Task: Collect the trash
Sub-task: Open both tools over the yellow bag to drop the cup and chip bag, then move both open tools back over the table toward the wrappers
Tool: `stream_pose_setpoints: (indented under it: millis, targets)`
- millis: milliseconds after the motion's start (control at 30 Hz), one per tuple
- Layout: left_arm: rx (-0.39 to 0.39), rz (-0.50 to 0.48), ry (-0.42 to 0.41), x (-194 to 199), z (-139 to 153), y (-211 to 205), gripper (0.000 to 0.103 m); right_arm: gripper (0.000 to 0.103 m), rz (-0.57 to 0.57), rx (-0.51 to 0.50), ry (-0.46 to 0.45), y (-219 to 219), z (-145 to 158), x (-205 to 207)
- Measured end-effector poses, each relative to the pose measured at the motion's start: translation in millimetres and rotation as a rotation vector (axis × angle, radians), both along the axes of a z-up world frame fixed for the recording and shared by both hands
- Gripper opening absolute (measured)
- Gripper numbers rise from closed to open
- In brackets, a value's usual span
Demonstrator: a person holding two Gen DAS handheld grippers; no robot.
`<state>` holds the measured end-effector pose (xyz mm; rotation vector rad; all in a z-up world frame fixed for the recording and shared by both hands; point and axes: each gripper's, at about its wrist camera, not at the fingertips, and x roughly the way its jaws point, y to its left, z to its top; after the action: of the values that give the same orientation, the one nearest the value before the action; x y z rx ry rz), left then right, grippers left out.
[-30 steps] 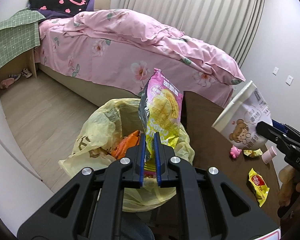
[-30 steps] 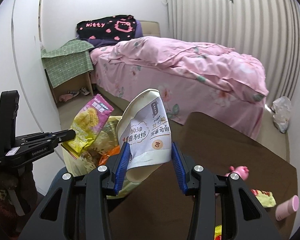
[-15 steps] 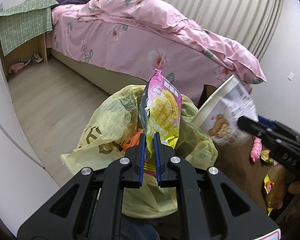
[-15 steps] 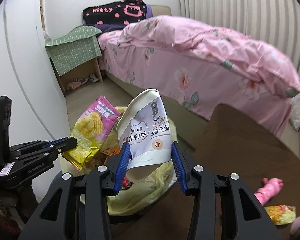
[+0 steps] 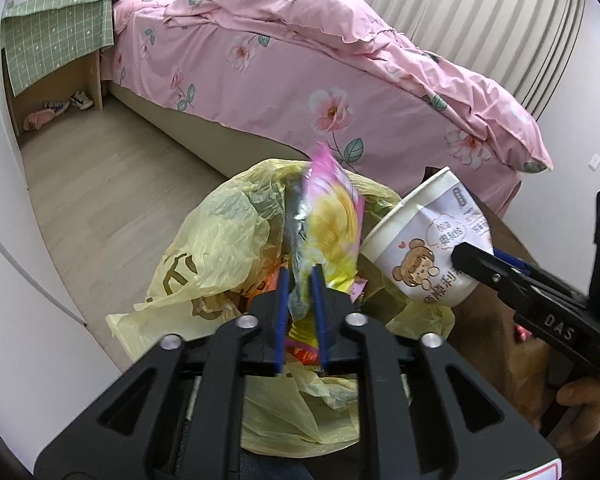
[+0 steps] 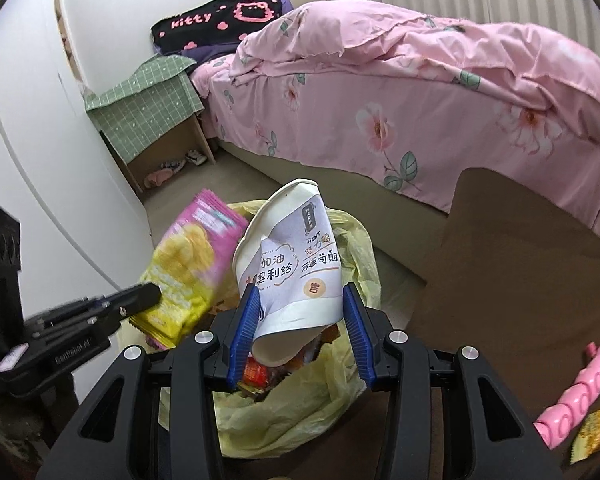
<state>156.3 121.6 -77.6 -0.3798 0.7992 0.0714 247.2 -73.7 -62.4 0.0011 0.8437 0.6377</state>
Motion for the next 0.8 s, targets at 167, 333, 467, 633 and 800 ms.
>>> stream_pose_setpoints:
  millis: [167, 333, 467, 633, 800]
  targets:
    - [-0.031, 0.038, -0.02, -7.3, 3.3, 9.0, 0.037, 0.053, -0.006, 0.031, 0.029, -5.2, -3.5, 1.8]
    - [-0.027, 0.058, -0.035, -12.8, 9.2, 12.6, 0.043, 0.053, -0.026, 0.021, 0.024, -21.2, 0.6, -6.6]
    - [-0.017, 0.034, -0.039, -13.2, 12.1, 3.7, 0.043, 0.053, -0.059, 0.0, -0.013, -51.2, 13.3, -25.3]
    - [-0.008, -0.025, -0.047, -12.6, 16.6, -19.7, 0.044, 0.053, -0.121, -0.035, -0.075, -104.3, 27.1, -58.4]
    - [0.008, -0.142, -0.072, -10.9, 23.8, -56.4, 0.044, 0.053, -0.195, -0.086, -0.102, -164.3, 30.0, -88.2]
